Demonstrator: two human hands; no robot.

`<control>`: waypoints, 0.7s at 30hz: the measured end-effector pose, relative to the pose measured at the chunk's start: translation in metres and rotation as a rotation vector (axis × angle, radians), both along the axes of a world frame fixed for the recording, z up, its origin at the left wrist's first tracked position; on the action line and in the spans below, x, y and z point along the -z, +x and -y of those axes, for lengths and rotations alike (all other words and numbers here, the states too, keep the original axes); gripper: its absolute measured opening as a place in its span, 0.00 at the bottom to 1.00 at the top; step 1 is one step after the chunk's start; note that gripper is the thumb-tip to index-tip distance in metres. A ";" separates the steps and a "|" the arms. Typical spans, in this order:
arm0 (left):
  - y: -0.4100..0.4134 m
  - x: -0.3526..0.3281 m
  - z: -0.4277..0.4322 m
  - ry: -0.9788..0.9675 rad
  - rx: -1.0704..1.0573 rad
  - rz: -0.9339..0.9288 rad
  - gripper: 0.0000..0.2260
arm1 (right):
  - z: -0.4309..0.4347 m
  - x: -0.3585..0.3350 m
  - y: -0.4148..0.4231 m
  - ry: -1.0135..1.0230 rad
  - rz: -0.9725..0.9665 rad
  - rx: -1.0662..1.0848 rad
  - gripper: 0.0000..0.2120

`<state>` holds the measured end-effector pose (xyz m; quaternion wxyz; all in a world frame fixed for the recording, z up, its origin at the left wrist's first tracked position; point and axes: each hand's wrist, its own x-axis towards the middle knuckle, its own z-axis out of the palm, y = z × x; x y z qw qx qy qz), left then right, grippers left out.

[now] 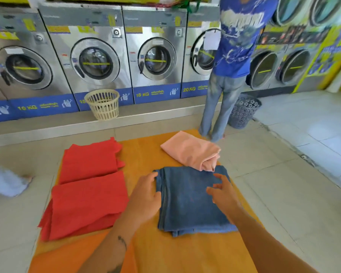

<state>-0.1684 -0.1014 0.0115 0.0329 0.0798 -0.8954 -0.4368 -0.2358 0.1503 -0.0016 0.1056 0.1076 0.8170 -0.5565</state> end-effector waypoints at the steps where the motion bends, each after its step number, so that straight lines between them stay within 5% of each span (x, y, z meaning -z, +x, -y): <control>1: -0.014 0.001 -0.012 -0.007 0.029 0.023 0.27 | -0.009 0.001 -0.013 -0.011 0.000 0.014 0.27; 12: -0.142 0.019 -0.104 -0.278 0.183 0.158 0.29 | -0.048 0.019 -0.163 0.007 0.047 -0.015 0.35; 16: -0.172 0.037 -0.125 -0.379 0.254 0.203 0.20 | -0.043 0.035 -0.199 0.016 0.135 -0.065 0.33; 21: -0.174 0.051 -0.138 -0.385 0.204 0.214 0.20 | -0.025 0.044 -0.224 -0.088 0.195 -0.094 0.35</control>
